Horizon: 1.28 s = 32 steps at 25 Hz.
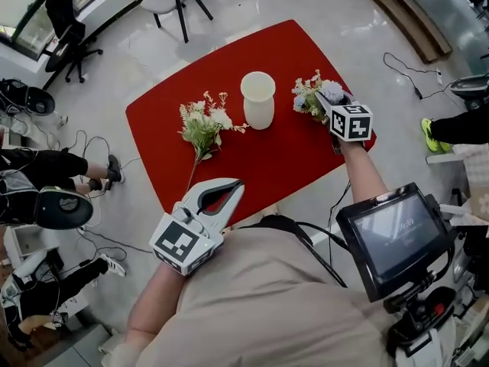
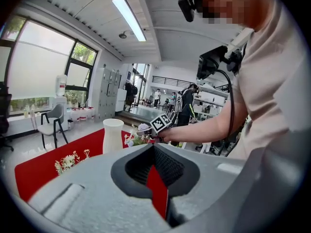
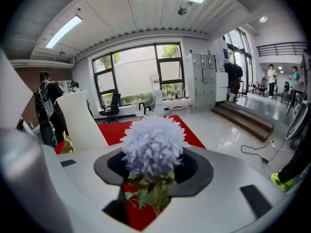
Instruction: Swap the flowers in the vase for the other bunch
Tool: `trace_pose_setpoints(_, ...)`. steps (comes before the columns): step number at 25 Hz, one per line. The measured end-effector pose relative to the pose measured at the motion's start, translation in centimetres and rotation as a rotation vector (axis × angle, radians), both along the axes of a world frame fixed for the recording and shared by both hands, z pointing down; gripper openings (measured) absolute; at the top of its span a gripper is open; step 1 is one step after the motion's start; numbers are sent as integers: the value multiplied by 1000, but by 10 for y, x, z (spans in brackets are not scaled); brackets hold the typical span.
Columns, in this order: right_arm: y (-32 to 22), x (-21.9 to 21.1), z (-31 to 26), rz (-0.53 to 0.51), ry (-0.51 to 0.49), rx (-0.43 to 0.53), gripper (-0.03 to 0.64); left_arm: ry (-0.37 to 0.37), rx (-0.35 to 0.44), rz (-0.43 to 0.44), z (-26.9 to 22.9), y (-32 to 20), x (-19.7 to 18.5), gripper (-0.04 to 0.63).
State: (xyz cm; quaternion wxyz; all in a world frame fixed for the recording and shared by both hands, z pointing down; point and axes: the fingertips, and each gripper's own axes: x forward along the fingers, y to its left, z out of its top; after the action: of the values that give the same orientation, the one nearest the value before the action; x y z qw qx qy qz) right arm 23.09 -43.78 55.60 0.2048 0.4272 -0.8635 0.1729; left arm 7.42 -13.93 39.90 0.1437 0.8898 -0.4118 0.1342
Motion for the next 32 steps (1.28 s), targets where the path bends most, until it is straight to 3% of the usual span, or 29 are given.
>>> trace_pose_setpoints(6, -1, -5, 6, -24, 25, -2, 321, -2, -6, -17, 1, -1, -1, 6)
trace_pose_setpoints(17, 12, 2, -5, -4, 29, 15, 321, 15, 2, -3, -3, 5, -5, 6)
trace_pose_setpoints(32, 62, -16, -63, 22, 26, 90, 313, 59, 19, 62, -10, 33, -30, 8)
